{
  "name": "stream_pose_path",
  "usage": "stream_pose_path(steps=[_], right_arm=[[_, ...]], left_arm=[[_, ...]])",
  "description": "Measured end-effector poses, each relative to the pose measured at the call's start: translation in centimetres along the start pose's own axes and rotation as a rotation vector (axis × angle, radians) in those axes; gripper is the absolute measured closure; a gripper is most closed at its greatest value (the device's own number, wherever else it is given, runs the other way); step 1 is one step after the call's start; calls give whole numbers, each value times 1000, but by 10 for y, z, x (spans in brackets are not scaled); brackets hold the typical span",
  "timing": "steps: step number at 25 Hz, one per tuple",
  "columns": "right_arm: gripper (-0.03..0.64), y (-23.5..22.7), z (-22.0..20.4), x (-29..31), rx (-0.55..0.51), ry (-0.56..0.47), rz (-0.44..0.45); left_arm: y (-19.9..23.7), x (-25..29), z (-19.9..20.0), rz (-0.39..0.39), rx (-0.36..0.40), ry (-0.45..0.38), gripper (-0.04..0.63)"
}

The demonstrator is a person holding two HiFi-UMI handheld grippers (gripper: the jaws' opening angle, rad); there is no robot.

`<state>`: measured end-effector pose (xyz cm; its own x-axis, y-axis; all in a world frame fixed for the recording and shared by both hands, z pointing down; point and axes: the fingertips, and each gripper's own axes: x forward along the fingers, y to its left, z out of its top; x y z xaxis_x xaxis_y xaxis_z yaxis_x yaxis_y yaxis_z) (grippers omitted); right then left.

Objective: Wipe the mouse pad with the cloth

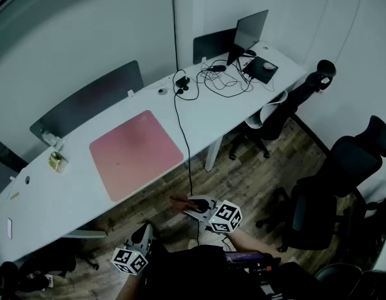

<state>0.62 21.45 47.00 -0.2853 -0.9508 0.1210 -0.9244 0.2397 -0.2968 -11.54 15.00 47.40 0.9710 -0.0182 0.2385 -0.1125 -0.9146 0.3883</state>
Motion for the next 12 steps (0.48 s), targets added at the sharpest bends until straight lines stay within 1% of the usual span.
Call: stream_pose_path(steps=[4,12], right_arm=[[503,2,-3,-13,1,7,-28],[503,9,-3,-21,-8,0,6]], left_arm=[[-9,1,-1,-19,1,4,586],[-20,-8,-1,16,14,-5,586]])
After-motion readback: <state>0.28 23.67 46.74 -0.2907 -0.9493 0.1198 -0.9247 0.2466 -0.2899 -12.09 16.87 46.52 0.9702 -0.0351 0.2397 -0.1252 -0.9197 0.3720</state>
